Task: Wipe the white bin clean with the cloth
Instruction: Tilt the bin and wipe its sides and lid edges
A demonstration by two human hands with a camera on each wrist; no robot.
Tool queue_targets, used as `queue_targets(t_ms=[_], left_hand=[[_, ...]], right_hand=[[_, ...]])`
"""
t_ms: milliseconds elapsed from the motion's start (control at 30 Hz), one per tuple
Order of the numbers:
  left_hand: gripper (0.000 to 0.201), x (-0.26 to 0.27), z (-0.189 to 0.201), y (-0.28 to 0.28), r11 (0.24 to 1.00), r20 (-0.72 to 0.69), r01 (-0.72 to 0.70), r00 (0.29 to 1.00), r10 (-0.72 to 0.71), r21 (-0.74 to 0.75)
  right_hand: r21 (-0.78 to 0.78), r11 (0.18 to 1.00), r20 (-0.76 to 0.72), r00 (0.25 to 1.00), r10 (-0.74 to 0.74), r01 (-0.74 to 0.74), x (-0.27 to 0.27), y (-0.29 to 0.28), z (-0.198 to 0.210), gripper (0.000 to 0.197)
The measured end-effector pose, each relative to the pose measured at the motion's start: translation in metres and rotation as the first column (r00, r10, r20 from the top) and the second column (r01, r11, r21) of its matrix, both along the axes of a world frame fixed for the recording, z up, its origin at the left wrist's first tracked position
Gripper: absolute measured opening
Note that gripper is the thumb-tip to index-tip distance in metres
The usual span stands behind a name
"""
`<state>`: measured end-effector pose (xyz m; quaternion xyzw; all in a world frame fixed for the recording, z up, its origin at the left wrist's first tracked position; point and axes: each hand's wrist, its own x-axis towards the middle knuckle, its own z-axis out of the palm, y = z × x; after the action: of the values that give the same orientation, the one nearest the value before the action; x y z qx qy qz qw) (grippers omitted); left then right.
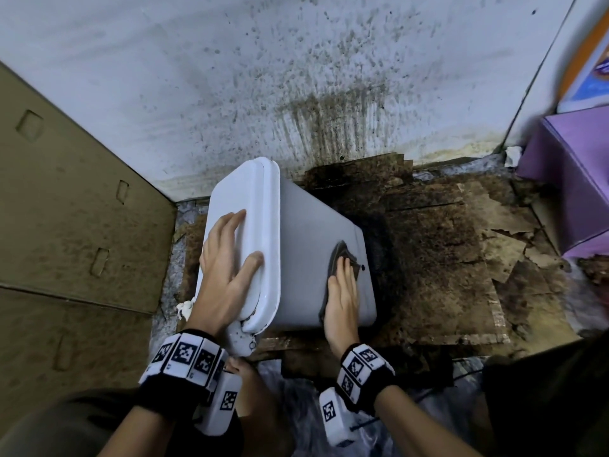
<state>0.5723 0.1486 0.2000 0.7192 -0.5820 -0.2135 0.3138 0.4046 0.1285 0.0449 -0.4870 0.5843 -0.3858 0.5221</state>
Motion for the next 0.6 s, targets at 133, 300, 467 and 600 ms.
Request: queue_targets(t_ms=[133, 300, 467, 600], left_hand=[[0.068, -0.004, 0.003, -0.001, 1.0, 0.008, 0.005, 1.0, -0.005, 0.014], [0.068, -0.006, 0.002, 0.0, 1.0, 0.016, -0.001, 1.0, 0.001, 0.015], [0.067, -0.006, 0.002, 0.0, 1.0, 0.019, -0.014, 1.0, 0.013, 0.007], [0.068, -0.008, 0.003, -0.001, 1.0, 0.025, -0.007, 1.0, 0.008, -0.001]], right_hand=[[-0.21, 0.971, 0.015, 0.993, 0.116, -0.111, 0.019, 0.004, 0.046, 0.054], [-0.264, 0.952, 0.011, 0.987, 0.163, -0.154, 0.014, 0.011, 0.052, 0.051], [-0.219, 0.971, 0.023, 0.994, 0.107, -0.099, 0.011, 0.013, 0.041, 0.061], [-0.12, 0.992, -0.052, 0.998, 0.04, -0.046, 0.007, 0.009, 0.028, 0.074]])
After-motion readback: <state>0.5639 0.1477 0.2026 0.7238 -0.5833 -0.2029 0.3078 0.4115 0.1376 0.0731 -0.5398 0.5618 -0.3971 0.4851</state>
